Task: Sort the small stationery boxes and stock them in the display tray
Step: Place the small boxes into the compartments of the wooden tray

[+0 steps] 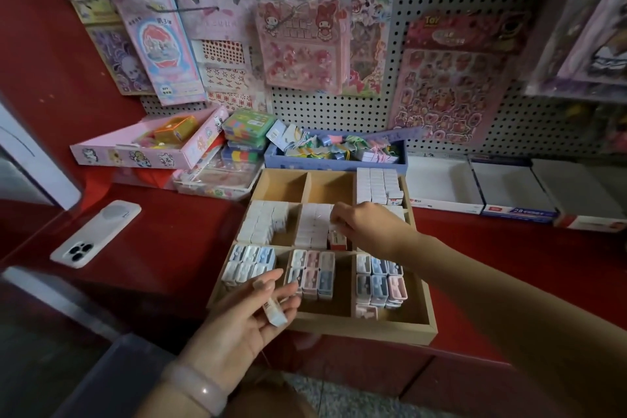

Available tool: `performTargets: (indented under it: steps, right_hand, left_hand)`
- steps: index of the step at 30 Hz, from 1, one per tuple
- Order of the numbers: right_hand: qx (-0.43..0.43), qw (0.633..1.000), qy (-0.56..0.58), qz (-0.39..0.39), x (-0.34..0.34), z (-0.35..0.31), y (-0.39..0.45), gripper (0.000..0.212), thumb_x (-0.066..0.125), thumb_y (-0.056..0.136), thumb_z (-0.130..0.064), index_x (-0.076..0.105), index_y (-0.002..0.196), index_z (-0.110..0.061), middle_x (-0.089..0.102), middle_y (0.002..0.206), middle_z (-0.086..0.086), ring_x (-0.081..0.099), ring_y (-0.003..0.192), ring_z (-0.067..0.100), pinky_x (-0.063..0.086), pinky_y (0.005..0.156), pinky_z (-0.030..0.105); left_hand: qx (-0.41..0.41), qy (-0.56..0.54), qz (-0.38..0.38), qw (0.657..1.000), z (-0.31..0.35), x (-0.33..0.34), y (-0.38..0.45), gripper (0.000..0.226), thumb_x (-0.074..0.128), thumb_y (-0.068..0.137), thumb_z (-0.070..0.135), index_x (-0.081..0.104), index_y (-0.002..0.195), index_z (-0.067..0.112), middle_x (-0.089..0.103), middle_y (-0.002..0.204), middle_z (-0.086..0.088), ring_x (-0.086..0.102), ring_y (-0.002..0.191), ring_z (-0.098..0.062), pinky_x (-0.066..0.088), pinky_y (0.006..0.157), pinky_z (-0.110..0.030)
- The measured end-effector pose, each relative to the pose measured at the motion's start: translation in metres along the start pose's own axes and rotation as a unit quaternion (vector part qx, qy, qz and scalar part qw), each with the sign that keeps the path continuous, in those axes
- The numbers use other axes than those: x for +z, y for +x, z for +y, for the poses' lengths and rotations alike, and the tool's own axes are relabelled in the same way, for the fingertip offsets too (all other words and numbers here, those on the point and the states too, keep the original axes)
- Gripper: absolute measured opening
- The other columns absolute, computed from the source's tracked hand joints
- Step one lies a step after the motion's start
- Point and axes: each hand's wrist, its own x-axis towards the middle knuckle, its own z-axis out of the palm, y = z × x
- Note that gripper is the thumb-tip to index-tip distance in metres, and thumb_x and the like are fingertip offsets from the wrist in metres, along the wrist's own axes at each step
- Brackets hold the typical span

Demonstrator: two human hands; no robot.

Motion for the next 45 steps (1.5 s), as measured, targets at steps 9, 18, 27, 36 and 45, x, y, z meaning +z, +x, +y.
performTargets:
  steps: [9, 18, 27, 36, 45]
  right_hand:
    - [-0.077, 0.981, -0.110, 0.138, 0.023, -0.006, -0.014, 0.057, 0.084, 0.053, -0.005, 0.039, 0.087, -0.015, 0.052, 0.058, 0.000, 0.034, 0.044, 0.013, 0.020, 0.043, 0.020]
    - [-0.120, 0.979, -0.086, 0.139, 0.037, 0.011, -0.024, 0.014, 0.063, 0.080, -0.025, 0.073, 0.087, -0.019, 0.070, 0.094, 0.001, 0.065, 0.090, 0.022, 0.056, 0.067, 0.033]
    - [0.053, 0.995, -0.072, -0.043, 0.024, -0.010, -0.032, 0.057, 0.038, 0.095, -0.018, 0.018, 0.148, -0.015, 0.038, 0.147, 0.007, 0.022, 0.141, 0.015, -0.015, 0.112, 0.050]
    - [0.008, 0.996, 0.055, 0.074, -0.007, -0.015, -0.038, 0.036, 0.043, 0.097, -0.026, 0.051, 0.130, -0.015, 0.059, 0.123, 0.006, 0.049, 0.119, 0.021, 0.028, 0.110, 0.045]
    - [-0.073, 0.953, 0.218, 0.197, 0.004, -0.018, -0.108, 0.027, 0.054, 0.089, -0.026, 0.066, 0.110, -0.015, 0.069, 0.098, -0.002, 0.058, 0.092, 0.009, 0.047, 0.079, 0.021]
  left_hand:
    - [-0.008, 0.005, -0.006, 1.000, -0.002, -0.006, -0.004, 0.038, 0.058, 0.070, 0.011, 0.062, 0.106, 0.000, 0.070, 0.092, -0.025, 0.072, 0.070, -0.028, 0.056, 0.052, -0.028]
    - [-0.019, -0.003, -0.008, 1.000, -0.004, -0.006, -0.004, 0.036, 0.056, 0.070, 0.012, 0.060, 0.104, 0.002, 0.072, 0.086, -0.021, 0.071, 0.067, -0.025, 0.056, 0.050, -0.028]
    - [-0.046, -0.030, 0.002, 0.998, -0.012, 0.014, 0.000, 0.019, 0.042, 0.094, 0.004, 0.060, 0.100, 0.000, 0.071, 0.076, -0.021, 0.069, 0.058, -0.026, 0.056, 0.048, -0.030]
    - [-0.016, -0.107, -0.007, 0.994, -0.006, 0.036, 0.004, 0.030, 0.055, 0.081, 0.015, 0.058, 0.107, -0.001, 0.065, 0.108, -0.028, 0.071, 0.085, -0.031, 0.056, 0.075, -0.041]
    - [-0.038, -0.033, -0.052, 0.997, -0.038, 0.090, 0.013, 0.031, 0.040, 0.098, 0.024, 0.060, 0.113, 0.006, 0.071, 0.102, -0.017, 0.070, 0.090, -0.022, 0.059, 0.075, -0.033]
